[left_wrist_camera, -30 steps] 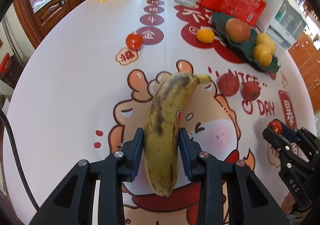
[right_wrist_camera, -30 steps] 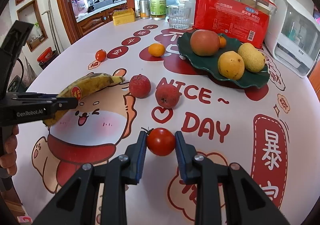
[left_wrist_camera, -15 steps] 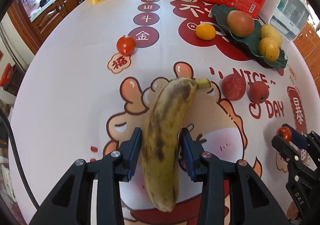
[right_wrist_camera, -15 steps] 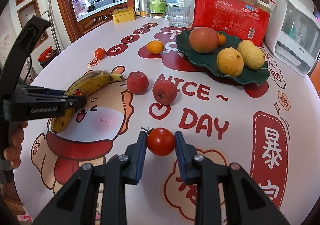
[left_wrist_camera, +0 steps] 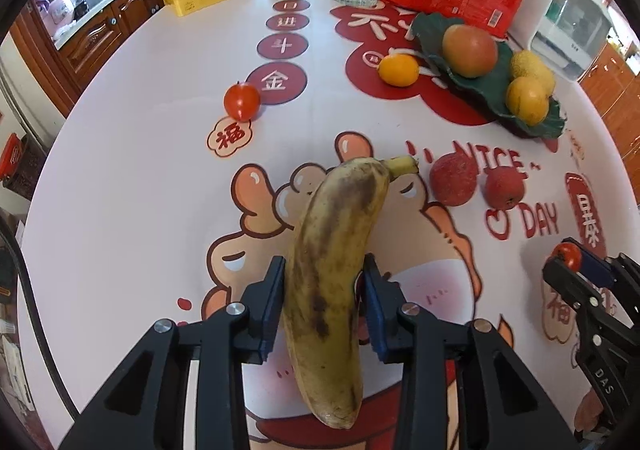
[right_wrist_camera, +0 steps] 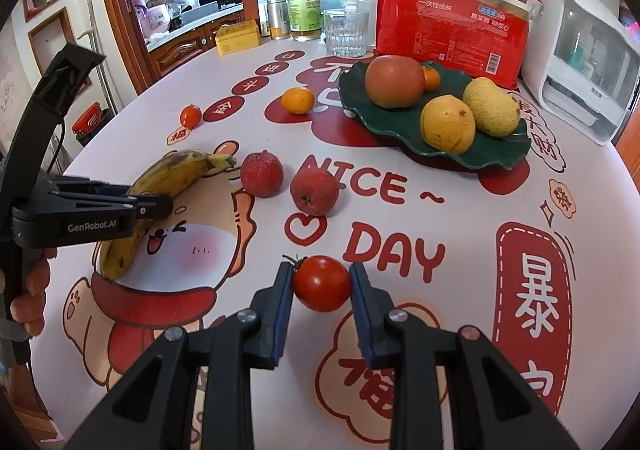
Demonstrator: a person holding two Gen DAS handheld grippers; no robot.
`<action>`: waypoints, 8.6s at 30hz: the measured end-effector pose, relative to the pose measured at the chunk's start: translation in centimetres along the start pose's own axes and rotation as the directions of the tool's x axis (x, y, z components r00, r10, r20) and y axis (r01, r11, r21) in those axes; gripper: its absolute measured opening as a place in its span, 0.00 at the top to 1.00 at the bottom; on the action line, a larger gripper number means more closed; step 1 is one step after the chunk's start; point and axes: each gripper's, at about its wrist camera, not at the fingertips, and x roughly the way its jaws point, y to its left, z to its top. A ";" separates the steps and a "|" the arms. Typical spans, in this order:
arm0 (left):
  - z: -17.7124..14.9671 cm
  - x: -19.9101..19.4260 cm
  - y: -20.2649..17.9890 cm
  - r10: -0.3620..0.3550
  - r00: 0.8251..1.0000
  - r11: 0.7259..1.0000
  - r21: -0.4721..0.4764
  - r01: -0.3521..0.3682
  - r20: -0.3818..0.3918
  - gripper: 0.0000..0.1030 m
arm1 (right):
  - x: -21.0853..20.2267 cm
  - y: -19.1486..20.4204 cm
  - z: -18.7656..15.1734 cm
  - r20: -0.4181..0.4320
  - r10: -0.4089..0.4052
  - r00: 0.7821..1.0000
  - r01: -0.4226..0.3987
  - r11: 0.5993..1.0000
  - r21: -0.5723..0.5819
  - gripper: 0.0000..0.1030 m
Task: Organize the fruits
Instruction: 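Carry the banana with the left tool while the right tool carries the tomato to the plate, then open both tools to release banana and tomato onto the green plate, then move both tools back toward the two red lychees on the tablecloth, then grasp one red lychee with the left tool while the right tool grasps the other, then carry both lychees in the two tools over the green plate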
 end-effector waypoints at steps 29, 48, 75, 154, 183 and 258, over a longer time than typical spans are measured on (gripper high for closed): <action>16.0 -13.3 -8.9 -0.149 0.945 0.987 0.095 0.127 0.292 0.66 | -7.3 -11.7 15.3 0.198 -0.082 0.977 0.068 0.995 0.078 0.73; 19.4 0.6 -14.2 -0.091 0.978 0.996 -0.006 0.094 0.189 0.66 | 3.1 -19.5 21.6 0.080 -0.053 0.995 0.046 0.994 0.097 0.73; 17.9 4.9 -15.7 -0.148 0.972 0.989 0.024 0.146 0.180 0.65 | 13.4 -21.7 20.1 -0.066 0.110 0.992 -0.092 0.967 0.239 0.61; 6.1 -13.9 3.1 0.131 0.953 0.989 -0.097 -0.108 0.272 0.14 | -8.1 -3.6 11.2 0.163 0.089 0.983 -0.094 0.995 0.028 0.48; 4.4 0.1 -3.3 -0.060 0.998 0.996 0.071 0.058 0.023 0.14 | 2.6 -1.5 3.7 -0.040 0.033 0.999 -0.030 0.997 0.072 0.48; 20.2 -1.2 -11.1 -0.116 0.983 0.956 0.286 0.071 0.144 0.69 | -3.6 -13.8 15.6 0.082 -0.186 0.979 0.173 0.974 0.144 0.68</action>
